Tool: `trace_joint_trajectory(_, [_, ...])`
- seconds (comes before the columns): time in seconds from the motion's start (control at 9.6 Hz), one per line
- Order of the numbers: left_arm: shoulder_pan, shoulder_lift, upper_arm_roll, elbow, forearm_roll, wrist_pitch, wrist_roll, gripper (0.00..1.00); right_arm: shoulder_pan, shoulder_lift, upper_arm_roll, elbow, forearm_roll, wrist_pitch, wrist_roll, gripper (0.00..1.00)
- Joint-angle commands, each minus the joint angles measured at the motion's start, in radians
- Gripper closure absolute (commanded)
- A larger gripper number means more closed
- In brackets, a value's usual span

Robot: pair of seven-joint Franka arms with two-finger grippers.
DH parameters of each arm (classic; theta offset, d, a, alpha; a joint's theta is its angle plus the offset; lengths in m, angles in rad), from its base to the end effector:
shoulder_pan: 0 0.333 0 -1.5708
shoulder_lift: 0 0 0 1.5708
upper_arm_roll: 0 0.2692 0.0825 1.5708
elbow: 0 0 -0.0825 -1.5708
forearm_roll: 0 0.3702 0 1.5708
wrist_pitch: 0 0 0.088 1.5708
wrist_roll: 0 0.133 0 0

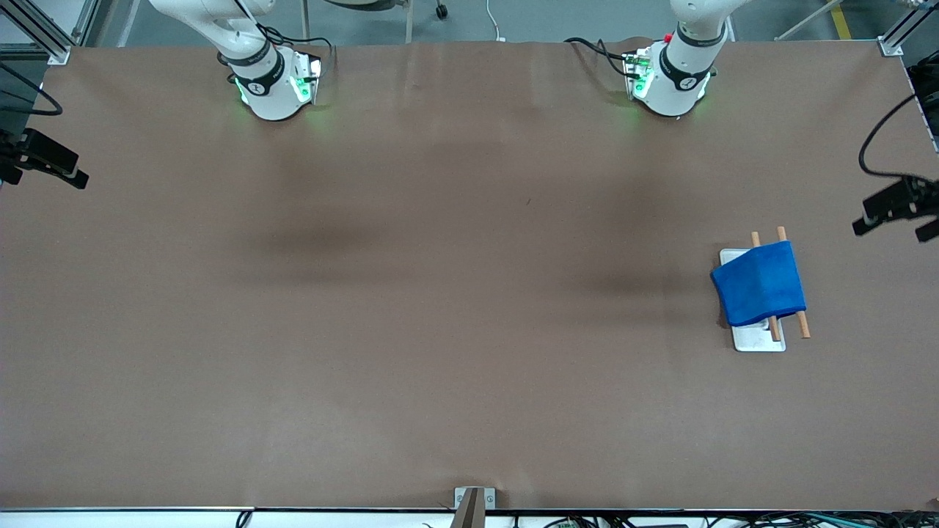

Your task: Right arm passes towel to left arm to hang

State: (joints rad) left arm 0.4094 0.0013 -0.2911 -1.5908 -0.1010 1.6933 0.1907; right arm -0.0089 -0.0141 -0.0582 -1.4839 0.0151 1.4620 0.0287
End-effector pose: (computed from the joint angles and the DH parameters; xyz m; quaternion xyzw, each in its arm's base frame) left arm 0.5533 0.0535 0.5539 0.9969 -0.0325 0.0577 0.0422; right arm 0.5246 -0.0333 0.5891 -0.9989 0.0471 0.0038 0.0080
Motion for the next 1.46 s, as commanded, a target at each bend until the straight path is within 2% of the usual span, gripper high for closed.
trace_joint_trajectory(0.0, [-0.163,-0.044,0.166,-0.018,0.018,-0.020,-0.013,0.00,-0.006,0.005,0.004,0.013,-0.021,-0.015,-0.007,0.00])
trace_joint_trajectory(0.1, [-0.258,-0.052,0.259,0.018,0.018,-0.067,-0.011,0.00,-0.005,0.005,0.004,0.011,-0.021,-0.015,0.008,0.00])
trace_joint_trajectory(0.21, [-0.327,-0.040,0.314,0.076,0.027,-0.136,-0.013,0.00,-0.005,0.005,0.004,0.013,-0.023,-0.011,0.067,0.00])
trace_joint_trajectory(0.31, [-0.342,-0.031,0.310,0.134,0.076,-0.176,-0.040,0.00,-0.009,0.005,0.004,0.013,-0.024,-0.009,0.066,0.00])
trace_joint_trajectory(0.42, [-0.407,-0.040,0.320,0.143,0.114,-0.217,-0.077,0.00,-0.013,0.011,0.001,0.013,-0.026,-0.009,0.063,0.00])
trace_joint_trajectory(0.62, [-0.408,-0.084,0.328,0.121,0.092,-0.277,-0.118,0.00,-0.016,0.013,0.000,0.013,-0.024,-0.012,0.057,0.00])
trace_joint_trajectory(0.94, [-0.446,-0.061,0.328,0.106,0.069,-0.274,-0.200,0.00,-0.011,0.013,0.000,0.013,-0.043,-0.008,0.011,0.00])
trace_joint_trajectory(1.35, [-0.442,0.002,0.319,0.147,0.067,-0.274,-0.201,0.00,-0.013,0.013,0.000,0.013,-0.041,-0.017,0.005,0.00])
